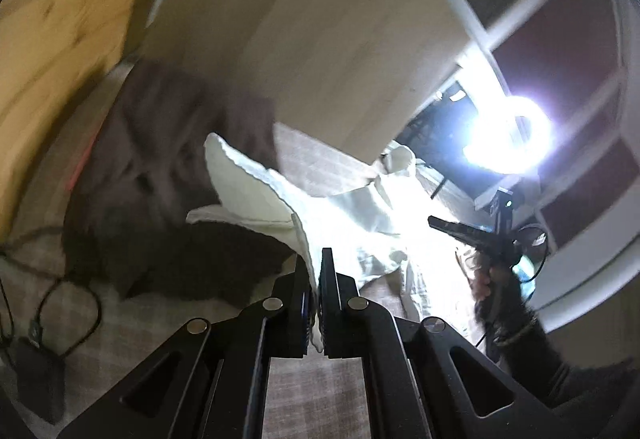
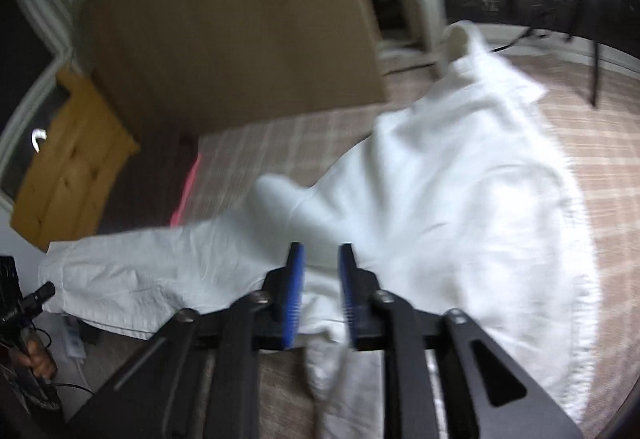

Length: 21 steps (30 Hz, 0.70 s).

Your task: Fold clothes

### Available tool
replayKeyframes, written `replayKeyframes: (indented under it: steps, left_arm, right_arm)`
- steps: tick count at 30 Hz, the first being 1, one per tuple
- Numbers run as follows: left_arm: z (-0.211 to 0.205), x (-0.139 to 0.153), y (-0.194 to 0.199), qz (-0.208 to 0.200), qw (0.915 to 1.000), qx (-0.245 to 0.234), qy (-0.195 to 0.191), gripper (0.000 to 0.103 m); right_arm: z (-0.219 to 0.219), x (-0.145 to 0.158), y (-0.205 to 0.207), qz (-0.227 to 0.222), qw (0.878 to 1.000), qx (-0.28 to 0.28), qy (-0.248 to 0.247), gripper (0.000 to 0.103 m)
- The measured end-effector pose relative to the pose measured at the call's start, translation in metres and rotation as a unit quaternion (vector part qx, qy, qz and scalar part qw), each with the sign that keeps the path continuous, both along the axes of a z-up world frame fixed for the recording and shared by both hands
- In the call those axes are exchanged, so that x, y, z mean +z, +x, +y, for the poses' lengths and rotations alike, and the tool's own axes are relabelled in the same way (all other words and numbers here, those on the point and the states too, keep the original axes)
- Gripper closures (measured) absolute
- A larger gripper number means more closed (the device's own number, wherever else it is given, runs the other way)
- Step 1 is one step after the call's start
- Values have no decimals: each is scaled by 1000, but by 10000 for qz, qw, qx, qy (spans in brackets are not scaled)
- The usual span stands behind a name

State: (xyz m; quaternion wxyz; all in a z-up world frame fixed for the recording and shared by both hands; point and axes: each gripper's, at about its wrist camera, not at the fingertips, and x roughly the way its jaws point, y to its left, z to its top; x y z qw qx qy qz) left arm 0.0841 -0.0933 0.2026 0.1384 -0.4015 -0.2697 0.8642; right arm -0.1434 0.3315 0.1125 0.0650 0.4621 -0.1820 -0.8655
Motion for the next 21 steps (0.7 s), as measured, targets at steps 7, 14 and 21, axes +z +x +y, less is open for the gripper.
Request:
replayKeyframes:
  steps: [7,14,21]
  left_arm:
    - [74,45,-23,284,9968,-294,-684,100]
    - [232,93,-83,615,9873,-1145,-909,100]
    - [423,126,-171,830,9652,-2419,-548,100]
  right_arm:
    - [65,28,58,65,9994,31,-328,89]
    - [150,35,109,77,9995,97,-289,88]
    - [240,25,151,50,9994,28,-347,88]
